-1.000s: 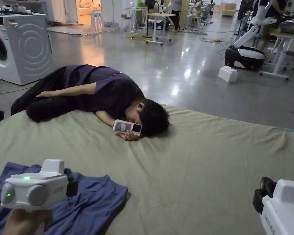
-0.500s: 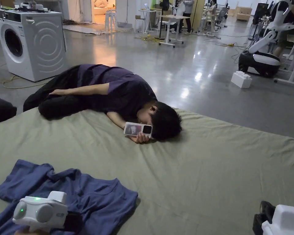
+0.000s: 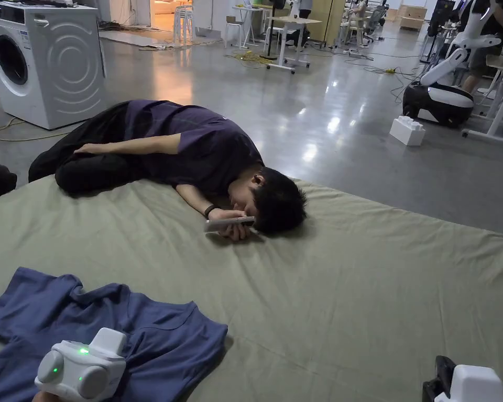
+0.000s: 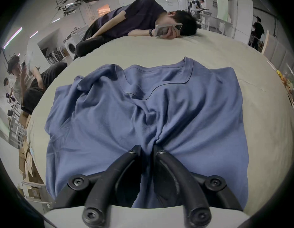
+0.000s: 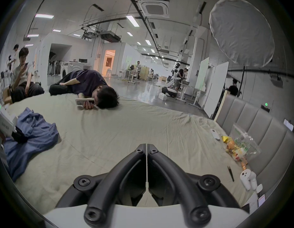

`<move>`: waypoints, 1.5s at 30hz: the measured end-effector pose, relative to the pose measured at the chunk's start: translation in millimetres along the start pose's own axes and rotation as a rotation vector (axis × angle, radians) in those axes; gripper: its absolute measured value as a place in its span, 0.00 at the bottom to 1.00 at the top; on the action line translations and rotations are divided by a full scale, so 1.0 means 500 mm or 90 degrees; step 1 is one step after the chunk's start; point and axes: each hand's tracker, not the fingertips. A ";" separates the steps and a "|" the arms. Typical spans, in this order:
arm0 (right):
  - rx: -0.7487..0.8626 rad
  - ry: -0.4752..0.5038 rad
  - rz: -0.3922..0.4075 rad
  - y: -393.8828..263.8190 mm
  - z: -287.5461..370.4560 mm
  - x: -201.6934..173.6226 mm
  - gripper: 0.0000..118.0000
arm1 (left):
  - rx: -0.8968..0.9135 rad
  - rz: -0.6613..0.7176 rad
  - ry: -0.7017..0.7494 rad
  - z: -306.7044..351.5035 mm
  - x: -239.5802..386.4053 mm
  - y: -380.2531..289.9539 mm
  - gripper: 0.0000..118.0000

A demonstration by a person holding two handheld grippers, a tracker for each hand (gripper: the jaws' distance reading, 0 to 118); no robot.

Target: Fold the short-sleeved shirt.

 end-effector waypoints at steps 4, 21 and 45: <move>0.019 0.000 0.031 0.002 0.016 -0.011 0.01 | -0.001 0.041 -0.019 -0.003 -0.023 0.010 0.06; 0.038 -0.020 0.019 0.025 0.059 0.014 0.01 | 0.297 0.162 -0.176 0.225 -0.085 0.123 0.03; 0.073 -0.164 -0.048 0.017 0.207 0.244 0.01 | 0.491 -0.130 -0.505 0.628 0.591 0.334 0.03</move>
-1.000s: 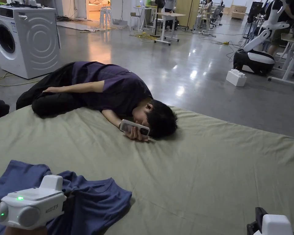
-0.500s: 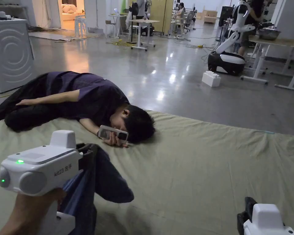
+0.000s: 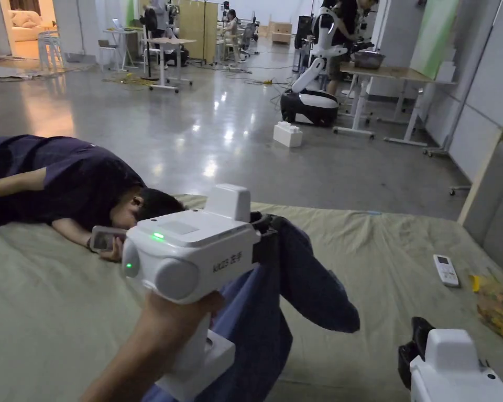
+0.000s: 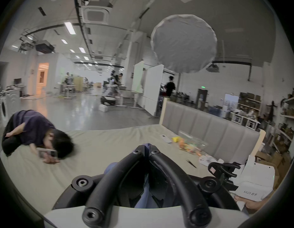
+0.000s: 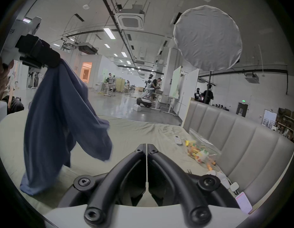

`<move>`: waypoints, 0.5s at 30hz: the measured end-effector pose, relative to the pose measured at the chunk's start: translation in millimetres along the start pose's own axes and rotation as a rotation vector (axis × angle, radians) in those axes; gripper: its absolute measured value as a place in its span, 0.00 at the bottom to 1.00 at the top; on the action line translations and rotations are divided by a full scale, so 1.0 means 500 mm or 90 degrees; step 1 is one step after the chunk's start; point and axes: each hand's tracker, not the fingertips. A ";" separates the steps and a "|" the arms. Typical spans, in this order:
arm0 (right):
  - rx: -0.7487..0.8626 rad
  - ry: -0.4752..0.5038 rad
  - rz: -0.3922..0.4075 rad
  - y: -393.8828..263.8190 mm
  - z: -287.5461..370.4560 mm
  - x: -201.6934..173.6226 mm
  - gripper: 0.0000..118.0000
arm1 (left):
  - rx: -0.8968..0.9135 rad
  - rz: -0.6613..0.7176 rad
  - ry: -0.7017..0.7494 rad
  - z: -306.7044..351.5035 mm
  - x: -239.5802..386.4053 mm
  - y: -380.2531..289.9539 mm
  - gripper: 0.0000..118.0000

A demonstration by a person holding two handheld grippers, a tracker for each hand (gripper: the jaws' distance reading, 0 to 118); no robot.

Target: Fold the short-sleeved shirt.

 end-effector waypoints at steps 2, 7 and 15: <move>-0.004 -0.016 -0.001 -0.005 0.007 0.023 0.01 | -0.023 -0.008 -0.025 -0.037 0.047 -0.021 0.03; -0.024 -0.046 -0.014 -0.031 0.023 0.070 0.01 | -0.135 0.035 -0.083 -0.141 0.124 -0.145 0.04; -0.055 -0.057 -0.018 -0.071 0.032 0.092 0.01 | -0.255 0.054 -0.039 -0.160 0.125 -0.339 0.60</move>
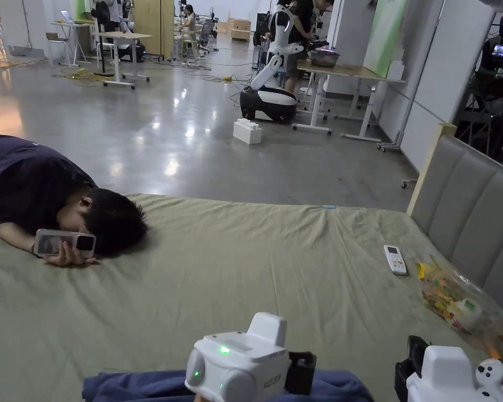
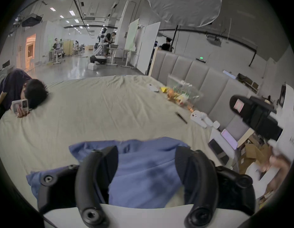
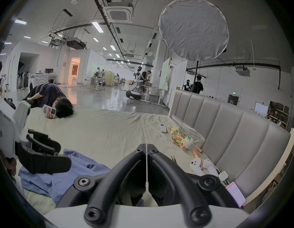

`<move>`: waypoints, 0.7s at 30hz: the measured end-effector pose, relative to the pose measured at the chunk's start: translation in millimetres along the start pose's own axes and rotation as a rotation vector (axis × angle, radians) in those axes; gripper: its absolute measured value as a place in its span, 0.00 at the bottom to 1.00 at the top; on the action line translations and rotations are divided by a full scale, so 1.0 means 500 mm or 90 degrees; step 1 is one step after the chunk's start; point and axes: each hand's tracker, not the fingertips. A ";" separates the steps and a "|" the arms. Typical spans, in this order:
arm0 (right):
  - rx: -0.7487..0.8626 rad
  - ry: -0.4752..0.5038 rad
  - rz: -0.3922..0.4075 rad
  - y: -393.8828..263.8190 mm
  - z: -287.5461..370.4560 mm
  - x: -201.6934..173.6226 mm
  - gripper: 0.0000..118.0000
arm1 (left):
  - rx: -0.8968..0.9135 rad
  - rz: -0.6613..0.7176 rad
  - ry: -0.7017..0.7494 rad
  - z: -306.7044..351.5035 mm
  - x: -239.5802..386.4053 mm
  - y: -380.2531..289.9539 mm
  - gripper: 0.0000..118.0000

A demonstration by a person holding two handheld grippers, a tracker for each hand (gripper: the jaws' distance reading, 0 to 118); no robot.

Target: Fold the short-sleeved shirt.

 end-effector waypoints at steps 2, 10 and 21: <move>-0.005 0.004 -0.001 -0.006 -0.001 -0.004 0.01 | 0.000 -0.006 0.025 0.016 -0.010 -0.012 0.67; 0.001 0.037 -0.013 0.004 -0.005 -0.048 0.01 | 0.125 0.075 0.130 0.144 -0.136 -0.003 0.76; 0.035 0.081 -0.039 0.038 -0.014 -0.117 0.01 | 0.238 0.038 0.362 0.314 -0.218 -0.046 0.06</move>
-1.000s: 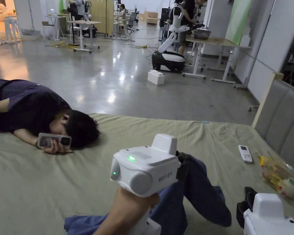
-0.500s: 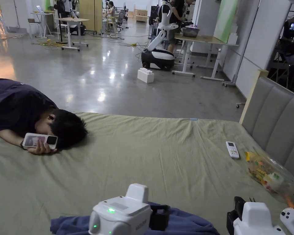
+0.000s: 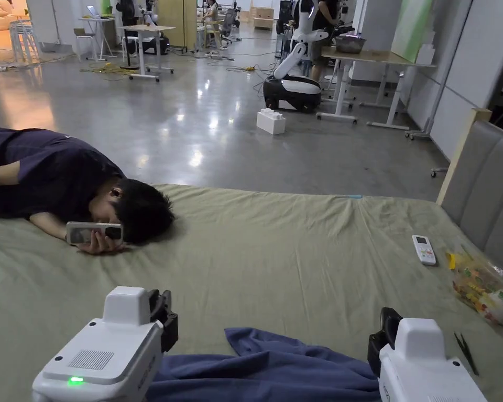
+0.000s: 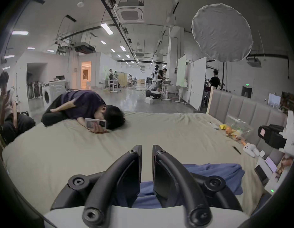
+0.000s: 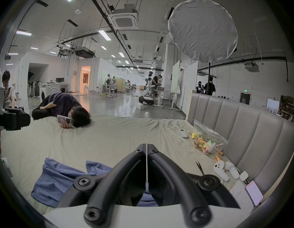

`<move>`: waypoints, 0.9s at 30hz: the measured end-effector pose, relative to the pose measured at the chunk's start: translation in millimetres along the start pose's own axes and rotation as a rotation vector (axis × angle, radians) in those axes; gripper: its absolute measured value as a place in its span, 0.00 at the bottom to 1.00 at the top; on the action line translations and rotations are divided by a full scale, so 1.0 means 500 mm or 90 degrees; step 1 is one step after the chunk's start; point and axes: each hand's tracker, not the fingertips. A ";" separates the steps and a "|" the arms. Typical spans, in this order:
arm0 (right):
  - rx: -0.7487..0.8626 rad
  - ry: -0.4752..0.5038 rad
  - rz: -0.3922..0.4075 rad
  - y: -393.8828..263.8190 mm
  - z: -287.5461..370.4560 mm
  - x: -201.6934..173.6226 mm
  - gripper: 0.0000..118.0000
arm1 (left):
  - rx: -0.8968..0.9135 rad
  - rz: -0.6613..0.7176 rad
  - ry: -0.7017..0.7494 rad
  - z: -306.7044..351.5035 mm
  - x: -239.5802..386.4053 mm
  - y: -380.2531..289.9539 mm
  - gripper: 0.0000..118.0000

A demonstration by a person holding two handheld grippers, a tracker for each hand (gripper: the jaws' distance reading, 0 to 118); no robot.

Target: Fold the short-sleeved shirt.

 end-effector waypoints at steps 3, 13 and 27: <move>0.003 0.008 -0.003 0.003 -0.007 -0.012 0.01 | -0.011 0.004 0.003 0.012 -0.017 -0.001 0.04; 0.011 0.019 -0.003 0.015 -0.021 -0.029 0.01 | -0.063 0.020 0.041 -0.002 -0.077 -0.011 0.03; -0.036 0.020 0.016 -0.032 -0.050 -0.023 0.01 | -0.385 0.124 0.003 -0.265 -0.182 -0.123 0.68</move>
